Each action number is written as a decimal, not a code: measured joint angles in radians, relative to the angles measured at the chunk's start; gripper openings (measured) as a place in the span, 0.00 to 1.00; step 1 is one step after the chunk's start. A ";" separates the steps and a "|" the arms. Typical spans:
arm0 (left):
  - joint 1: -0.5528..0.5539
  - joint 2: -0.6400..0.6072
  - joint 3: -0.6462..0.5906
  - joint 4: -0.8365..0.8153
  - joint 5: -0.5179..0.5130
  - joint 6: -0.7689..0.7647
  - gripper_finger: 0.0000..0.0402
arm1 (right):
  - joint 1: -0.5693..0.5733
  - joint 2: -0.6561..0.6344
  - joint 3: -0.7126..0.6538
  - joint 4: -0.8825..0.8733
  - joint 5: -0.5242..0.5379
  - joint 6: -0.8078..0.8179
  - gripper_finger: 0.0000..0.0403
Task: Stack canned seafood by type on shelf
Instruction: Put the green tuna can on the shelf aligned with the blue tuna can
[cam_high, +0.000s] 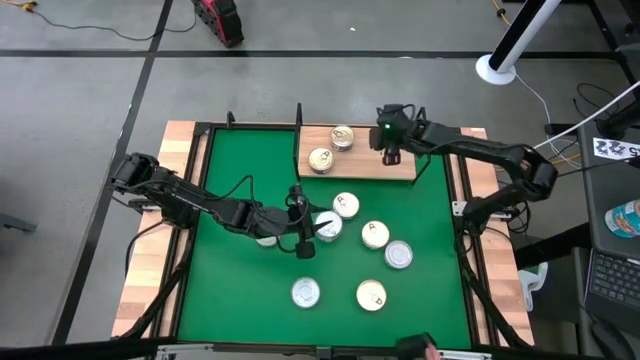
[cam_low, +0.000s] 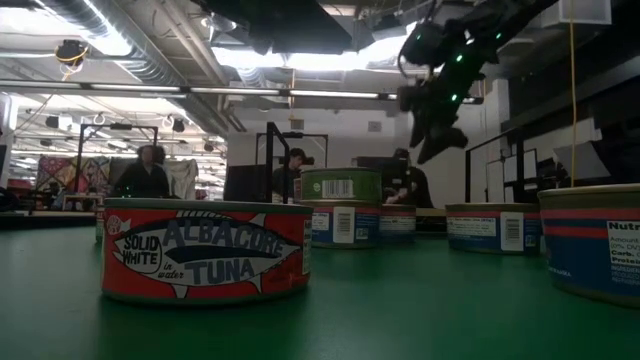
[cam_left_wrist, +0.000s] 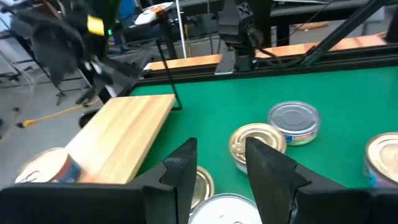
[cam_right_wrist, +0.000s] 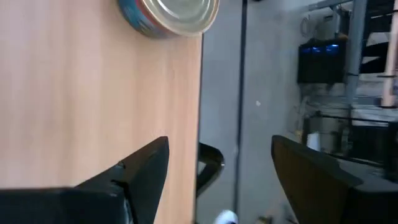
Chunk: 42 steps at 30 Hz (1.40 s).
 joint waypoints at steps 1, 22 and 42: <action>0.000 0.000 0.000 0.000 0.002 -0.006 0.33 | 0.004 -0.019 0.000 -0.014 -0.013 0.023 0.70; -0.051 0.125 -0.001 0.015 0.122 0.046 0.33 | 0.353 -0.146 0.001 -0.176 -0.434 0.343 0.70; -0.044 0.218 -0.001 -0.048 0.071 0.152 0.33 | 0.645 -0.079 0.000 -0.171 -0.432 0.343 0.70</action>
